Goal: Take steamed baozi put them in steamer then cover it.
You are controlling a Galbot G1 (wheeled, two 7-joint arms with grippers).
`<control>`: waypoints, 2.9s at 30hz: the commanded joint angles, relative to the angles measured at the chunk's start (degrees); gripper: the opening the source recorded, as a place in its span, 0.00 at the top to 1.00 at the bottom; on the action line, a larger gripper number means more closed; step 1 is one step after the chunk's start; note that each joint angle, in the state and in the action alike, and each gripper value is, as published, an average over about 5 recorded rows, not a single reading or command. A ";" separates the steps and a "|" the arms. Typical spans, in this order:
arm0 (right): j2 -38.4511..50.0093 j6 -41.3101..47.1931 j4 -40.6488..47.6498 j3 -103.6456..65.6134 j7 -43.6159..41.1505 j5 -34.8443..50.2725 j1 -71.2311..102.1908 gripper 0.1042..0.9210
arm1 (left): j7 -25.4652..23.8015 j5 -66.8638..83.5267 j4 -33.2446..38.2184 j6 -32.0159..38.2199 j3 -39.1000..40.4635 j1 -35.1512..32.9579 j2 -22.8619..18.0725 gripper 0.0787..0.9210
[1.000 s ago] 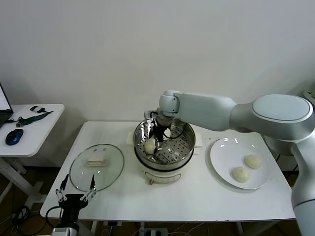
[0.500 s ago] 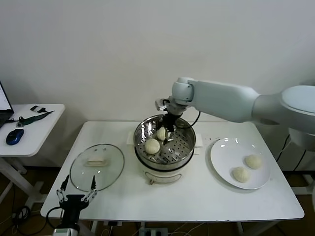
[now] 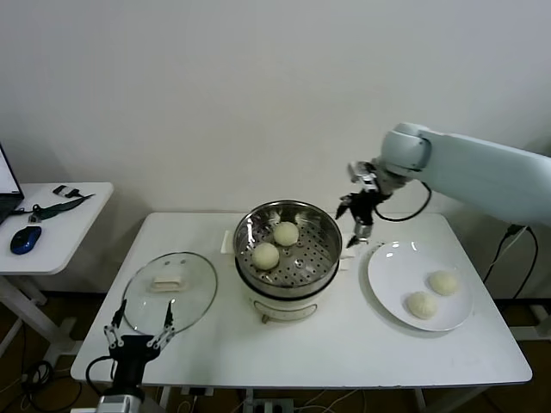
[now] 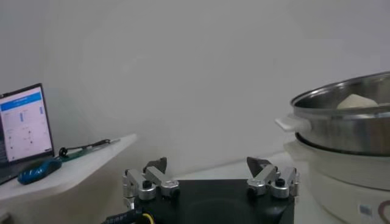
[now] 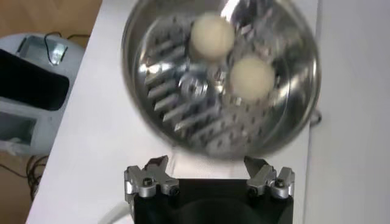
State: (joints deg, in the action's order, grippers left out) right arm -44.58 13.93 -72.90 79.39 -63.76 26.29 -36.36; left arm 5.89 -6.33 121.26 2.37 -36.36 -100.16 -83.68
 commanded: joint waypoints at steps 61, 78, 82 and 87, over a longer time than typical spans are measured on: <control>0.88 -27.62 15.24 -14.52 -10.44 -28.41 10.51 0.32 | 0.13 -1.20 -1.71 1.02 -2.60 -3.19 -1.87 0.12; -15.00 -42.61 -0.97 -4.87 -12.98 -27.86 -7.54 0.32 | 0.12 -1.56 -1.34 0.87 -1.39 -3.46 -1.98 0.12; -18.61 -43.74 -4.62 -7.40 -12.79 -31.29 -3.72 0.32 | 0.13 -1.36 -1.19 0.66 -1.29 -3.79 -2.10 0.12; -23.11 -45.68 -5.81 -9.29 -12.07 -36.17 1.31 0.32 | 0.10 -1.06 -1.26 0.62 -1.49 -3.98 -2.03 0.12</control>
State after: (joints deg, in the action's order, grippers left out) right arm -58.76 -26.85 -71.95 71.04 -75.62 -4.17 -37.27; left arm 6.03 -7.61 120.04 3.05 -37.84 -104.01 -85.76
